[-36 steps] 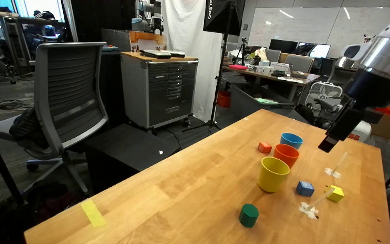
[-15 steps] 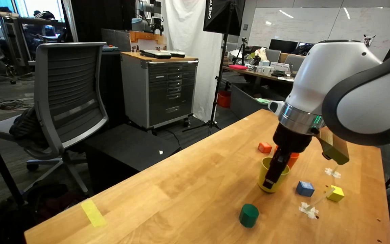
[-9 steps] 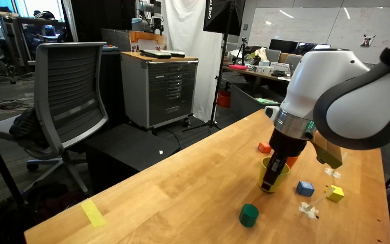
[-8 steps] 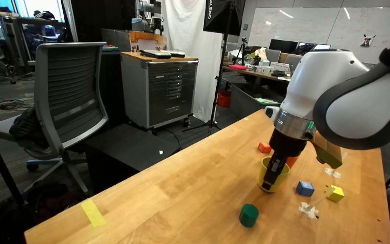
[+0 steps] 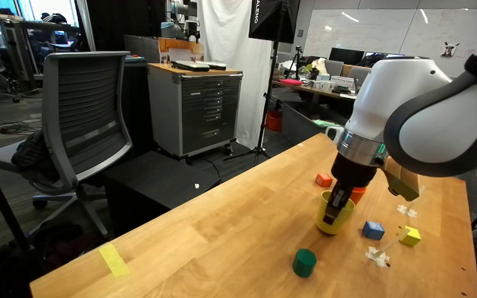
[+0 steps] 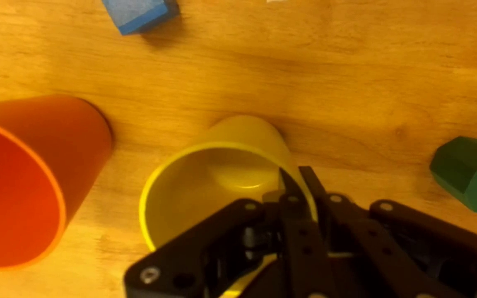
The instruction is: Stack up the cups
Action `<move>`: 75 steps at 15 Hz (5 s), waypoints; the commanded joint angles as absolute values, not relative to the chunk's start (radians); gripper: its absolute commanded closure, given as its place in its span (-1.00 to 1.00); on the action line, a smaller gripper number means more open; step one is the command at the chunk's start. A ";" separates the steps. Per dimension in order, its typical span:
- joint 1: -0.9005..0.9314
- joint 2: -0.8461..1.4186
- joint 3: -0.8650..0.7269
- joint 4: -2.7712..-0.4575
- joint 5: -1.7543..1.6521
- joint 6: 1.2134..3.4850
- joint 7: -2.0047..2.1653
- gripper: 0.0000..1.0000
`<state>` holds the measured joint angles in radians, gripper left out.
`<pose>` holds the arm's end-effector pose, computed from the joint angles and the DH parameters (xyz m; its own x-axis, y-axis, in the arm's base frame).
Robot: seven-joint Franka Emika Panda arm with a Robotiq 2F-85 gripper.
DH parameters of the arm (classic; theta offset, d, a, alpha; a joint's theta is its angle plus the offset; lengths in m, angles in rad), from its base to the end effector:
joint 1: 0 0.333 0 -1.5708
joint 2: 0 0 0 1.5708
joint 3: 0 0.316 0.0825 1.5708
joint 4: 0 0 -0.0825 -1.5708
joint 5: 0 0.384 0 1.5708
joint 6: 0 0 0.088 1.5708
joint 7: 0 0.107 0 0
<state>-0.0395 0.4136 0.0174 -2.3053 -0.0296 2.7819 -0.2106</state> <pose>0.5298 -0.0100 0.1716 0.9752 0.2127 0.0606 0.2120 -0.9771 0.0182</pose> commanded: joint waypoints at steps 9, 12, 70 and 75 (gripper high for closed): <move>-0.010 0.233 -0.023 -2.370 -0.066 2.737 -0.093 0.98; 0.025 0.155 -0.082 -2.394 -0.154 2.708 0.030 0.98; -0.121 0.272 -0.065 -2.263 -0.034 2.665 -0.090 -0.97; -0.186 0.226 -0.072 -2.249 0.066 2.647 -0.143 -1.00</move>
<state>-0.1404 0.2733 -0.0778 -2.2409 -0.0067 2.6595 -0.0801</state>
